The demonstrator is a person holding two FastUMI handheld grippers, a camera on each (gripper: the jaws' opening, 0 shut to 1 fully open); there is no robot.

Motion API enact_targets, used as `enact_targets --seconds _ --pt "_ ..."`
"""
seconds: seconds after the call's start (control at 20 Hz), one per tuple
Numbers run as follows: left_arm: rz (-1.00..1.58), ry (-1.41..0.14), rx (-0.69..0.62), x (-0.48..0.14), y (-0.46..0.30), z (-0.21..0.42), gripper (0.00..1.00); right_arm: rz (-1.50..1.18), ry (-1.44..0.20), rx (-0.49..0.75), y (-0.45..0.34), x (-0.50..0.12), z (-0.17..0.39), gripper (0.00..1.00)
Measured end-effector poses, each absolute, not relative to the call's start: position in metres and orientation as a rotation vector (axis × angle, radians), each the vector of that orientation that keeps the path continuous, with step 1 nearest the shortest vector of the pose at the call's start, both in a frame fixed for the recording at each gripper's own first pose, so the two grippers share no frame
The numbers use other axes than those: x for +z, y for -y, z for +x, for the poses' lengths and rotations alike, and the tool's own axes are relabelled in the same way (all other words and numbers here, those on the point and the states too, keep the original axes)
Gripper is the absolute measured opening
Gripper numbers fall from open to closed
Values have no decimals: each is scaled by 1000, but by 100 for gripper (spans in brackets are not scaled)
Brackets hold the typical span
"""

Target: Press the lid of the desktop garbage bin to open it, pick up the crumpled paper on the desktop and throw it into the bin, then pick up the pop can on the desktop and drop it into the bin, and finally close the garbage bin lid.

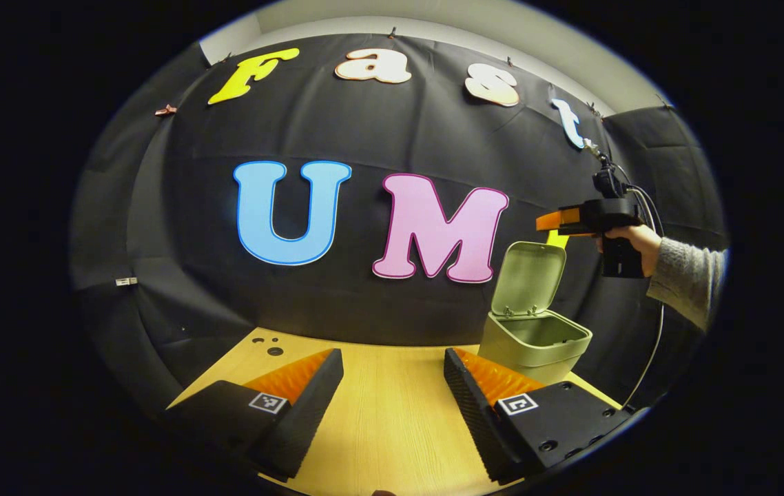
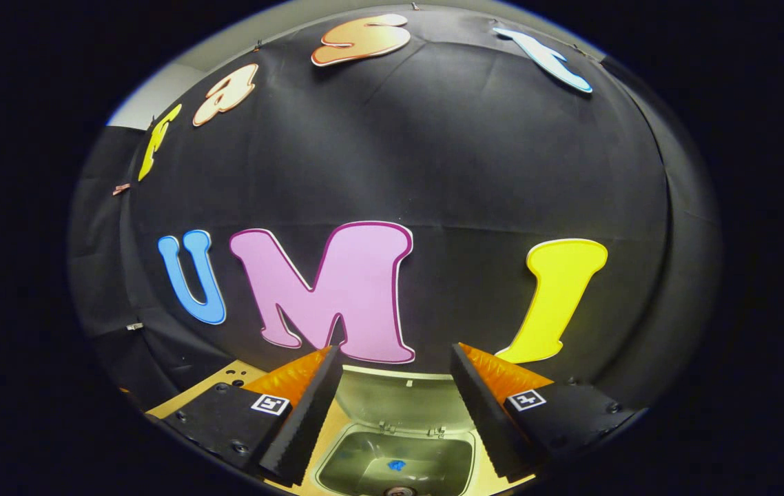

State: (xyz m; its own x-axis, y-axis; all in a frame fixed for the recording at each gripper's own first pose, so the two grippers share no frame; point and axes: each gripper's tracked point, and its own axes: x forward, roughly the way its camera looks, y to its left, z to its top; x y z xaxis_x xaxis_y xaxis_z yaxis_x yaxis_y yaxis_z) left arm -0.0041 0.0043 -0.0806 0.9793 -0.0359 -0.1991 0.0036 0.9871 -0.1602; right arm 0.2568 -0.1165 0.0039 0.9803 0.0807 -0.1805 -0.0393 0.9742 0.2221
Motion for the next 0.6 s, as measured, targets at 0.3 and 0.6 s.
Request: enact_targets --seconds 0.3,0.6 --pt "-159 -201 4 -79 -11 1 95 223 -229 40 121 -20 284 98" --pt "-160 -208 -1 -80 -11 5 95 199 -261 57 115 -32 282 98"
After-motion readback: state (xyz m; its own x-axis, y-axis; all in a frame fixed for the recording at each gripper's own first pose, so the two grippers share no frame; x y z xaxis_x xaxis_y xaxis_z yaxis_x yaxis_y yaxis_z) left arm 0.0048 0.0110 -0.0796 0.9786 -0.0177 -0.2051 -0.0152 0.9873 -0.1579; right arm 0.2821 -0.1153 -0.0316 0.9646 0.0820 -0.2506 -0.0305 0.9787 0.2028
